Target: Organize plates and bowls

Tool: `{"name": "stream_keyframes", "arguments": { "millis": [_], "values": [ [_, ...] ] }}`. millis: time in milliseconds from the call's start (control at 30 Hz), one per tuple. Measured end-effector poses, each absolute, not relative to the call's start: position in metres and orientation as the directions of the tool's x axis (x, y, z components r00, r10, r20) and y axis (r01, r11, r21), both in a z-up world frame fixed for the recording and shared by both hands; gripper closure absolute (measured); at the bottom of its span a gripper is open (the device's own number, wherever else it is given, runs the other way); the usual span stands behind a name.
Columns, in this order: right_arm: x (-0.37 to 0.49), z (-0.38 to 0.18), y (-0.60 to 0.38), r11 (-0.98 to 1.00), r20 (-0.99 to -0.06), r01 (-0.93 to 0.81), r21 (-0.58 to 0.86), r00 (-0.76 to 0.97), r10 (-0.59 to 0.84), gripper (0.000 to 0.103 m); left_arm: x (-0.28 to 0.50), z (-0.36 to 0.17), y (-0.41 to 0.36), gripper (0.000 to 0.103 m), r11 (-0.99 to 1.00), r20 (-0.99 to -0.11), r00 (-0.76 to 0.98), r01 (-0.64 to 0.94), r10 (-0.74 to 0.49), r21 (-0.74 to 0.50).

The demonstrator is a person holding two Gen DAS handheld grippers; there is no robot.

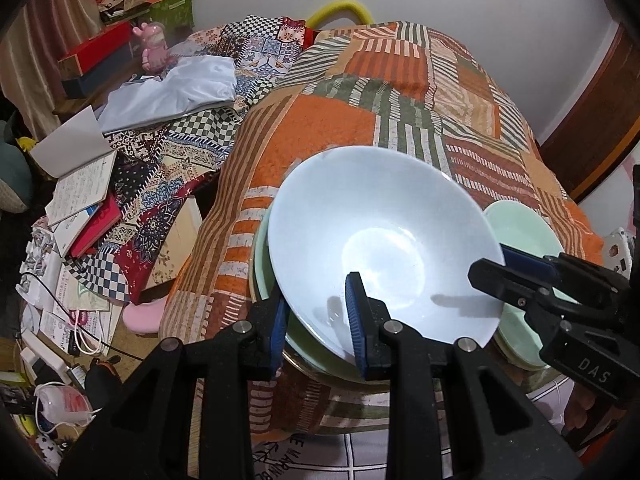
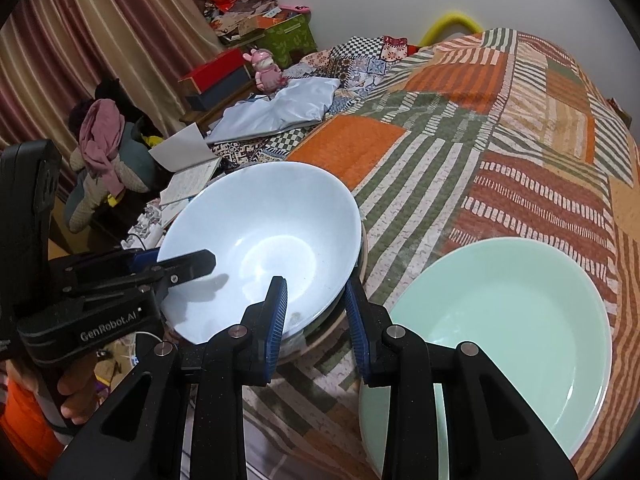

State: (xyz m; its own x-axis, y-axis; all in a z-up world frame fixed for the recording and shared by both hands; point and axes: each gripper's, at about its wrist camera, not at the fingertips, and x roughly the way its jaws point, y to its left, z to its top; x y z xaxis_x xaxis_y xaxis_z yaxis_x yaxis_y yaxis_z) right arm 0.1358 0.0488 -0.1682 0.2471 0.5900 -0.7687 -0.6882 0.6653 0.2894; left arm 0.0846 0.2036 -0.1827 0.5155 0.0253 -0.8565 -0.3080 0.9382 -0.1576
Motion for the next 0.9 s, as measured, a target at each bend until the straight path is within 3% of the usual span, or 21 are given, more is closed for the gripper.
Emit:
{"name": "stream_keyframes", "arguments": {
  "millis": [533,900],
  "values": [
    [0.138,-0.166,0.036,0.651,-0.749,-0.688,0.321,0.236,0.619,0.075,0.073,-0.158,0.206,0.075,0.942,-0.839,0.531,-0.327,0.117,-0.075],
    [0.145,-0.173,0.037,0.662,-0.762,-0.675,0.326,0.228,0.606,0.075,0.066,-0.176,0.223,0.068,0.924,-0.854,0.512,-0.364,0.093,-0.118]
  ]
}}
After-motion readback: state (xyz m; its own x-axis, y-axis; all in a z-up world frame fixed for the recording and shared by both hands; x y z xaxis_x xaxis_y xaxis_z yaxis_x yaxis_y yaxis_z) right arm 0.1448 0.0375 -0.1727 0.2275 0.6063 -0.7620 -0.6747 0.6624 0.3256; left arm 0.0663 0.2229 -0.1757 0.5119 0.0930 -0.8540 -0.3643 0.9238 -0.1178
